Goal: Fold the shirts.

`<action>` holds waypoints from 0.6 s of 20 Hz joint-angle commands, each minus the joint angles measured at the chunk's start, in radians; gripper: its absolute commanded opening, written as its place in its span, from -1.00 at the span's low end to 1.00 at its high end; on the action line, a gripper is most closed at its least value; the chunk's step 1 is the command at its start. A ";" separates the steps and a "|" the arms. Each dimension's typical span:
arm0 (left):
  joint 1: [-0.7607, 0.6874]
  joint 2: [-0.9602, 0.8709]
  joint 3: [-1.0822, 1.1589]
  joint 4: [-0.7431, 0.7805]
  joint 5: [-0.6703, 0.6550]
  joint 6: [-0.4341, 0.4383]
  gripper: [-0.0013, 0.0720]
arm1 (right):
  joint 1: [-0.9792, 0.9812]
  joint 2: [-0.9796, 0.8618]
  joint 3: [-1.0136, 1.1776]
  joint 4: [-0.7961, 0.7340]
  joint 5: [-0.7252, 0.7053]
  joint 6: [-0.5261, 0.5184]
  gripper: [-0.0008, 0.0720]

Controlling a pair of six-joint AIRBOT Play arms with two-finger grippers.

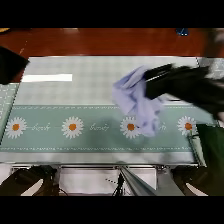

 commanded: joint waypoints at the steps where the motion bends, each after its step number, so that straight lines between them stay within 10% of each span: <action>1: -0.001 0.003 -0.181 -0.014 -0.017 0.000 0.47 | 0.159 -0.231 -0.016 -0.013 -0.082 -0.008 -0.90; 5: -0.001 0.003 -0.444 -0.088 0.116 0.000 0.47 | 0.167 -0.415 -0.016 -0.013 -0.037 -0.007 -0.90; 6: 0.000 0.003 -0.512 -0.114 0.170 0.000 0.47 | 0.151 -0.434 -0.016 -0.011 -0.032 -0.003 -0.77; 8: 0.000 0.003 -0.652 -0.176 0.280 0.000 0.47 | 0.114 -0.425 -0.015 0.017 -0.023 -0.003 0.45; 12: 0.009 0.003 -0.847 -0.210 0.323 0.002 0.48 | -0.008 -0.287 -0.013 -0.041 0.120 -0.030 0.49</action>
